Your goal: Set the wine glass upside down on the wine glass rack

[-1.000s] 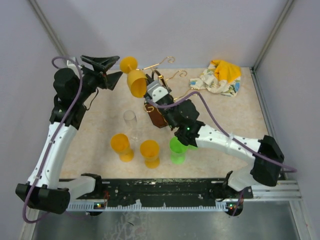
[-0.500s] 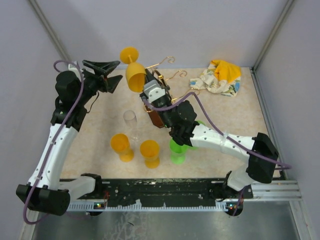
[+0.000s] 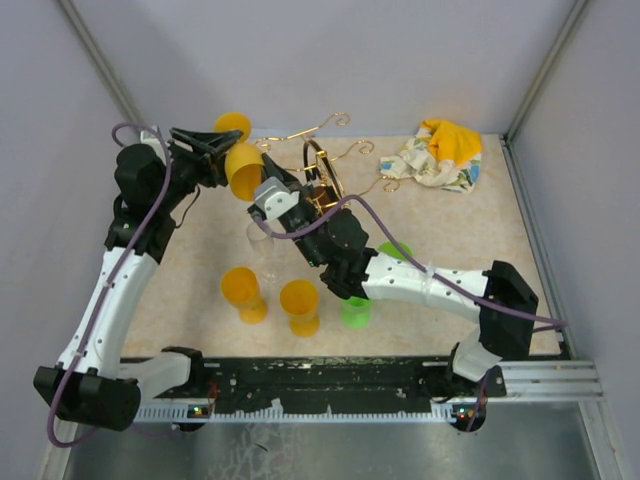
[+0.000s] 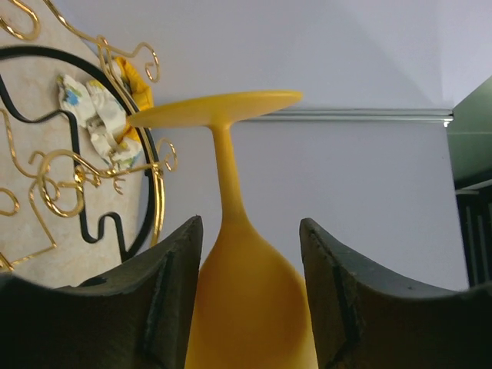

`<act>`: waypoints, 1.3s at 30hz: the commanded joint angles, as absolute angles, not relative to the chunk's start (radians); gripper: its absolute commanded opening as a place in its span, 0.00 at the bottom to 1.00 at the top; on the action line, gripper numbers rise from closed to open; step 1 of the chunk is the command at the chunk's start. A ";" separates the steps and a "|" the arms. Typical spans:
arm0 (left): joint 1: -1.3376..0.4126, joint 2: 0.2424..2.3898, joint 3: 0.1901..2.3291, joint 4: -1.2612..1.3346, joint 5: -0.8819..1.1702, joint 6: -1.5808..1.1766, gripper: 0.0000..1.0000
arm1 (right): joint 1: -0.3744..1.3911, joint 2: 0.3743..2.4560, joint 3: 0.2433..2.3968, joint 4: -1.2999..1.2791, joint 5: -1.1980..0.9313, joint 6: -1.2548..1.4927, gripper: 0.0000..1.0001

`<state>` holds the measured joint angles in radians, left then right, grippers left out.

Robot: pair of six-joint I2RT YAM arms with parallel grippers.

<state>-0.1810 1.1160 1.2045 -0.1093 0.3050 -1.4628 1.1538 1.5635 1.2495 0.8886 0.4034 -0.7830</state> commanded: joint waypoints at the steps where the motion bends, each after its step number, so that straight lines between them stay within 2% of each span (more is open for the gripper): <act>1: -0.173 1.112 1.190 -0.057 0.321 -1.467 0.56 | 1.181 1.575 1.312 0.928 0.427 -0.813 0.00; 10: -0.169 1.118 1.171 -0.020 0.341 -1.465 0.20 | 1.192 1.560 1.292 0.932 0.439 -0.820 0.00; 16: -0.164 1.137 1.162 0.027 0.370 -1.457 0.11 | 1.192 1.551 1.277 0.929 0.444 -0.818 0.00; 18: -0.164 1.144 1.163 0.035 0.381 -1.459 0.12 | 1.192 1.551 1.275 0.930 0.440 -0.816 0.00; 23: -0.164 1.147 1.160 0.036 0.390 -1.463 0.31 | 1.192 1.553 1.277 0.942 0.436 -0.819 0.00; 31: -0.164 1.155 1.154 0.051 0.397 -1.467 0.33 | 1.195 1.533 1.255 0.942 0.416 -0.773 0.00; 35: -0.164 1.161 1.148 0.064 0.408 -1.476 0.41 | 1.198 1.524 1.239 0.949 0.395 -0.755 0.00; 39: -0.164 1.164 1.139 0.081 0.421 -1.489 0.43 | 1.199 1.517 1.236 0.953 0.391 -0.751 0.00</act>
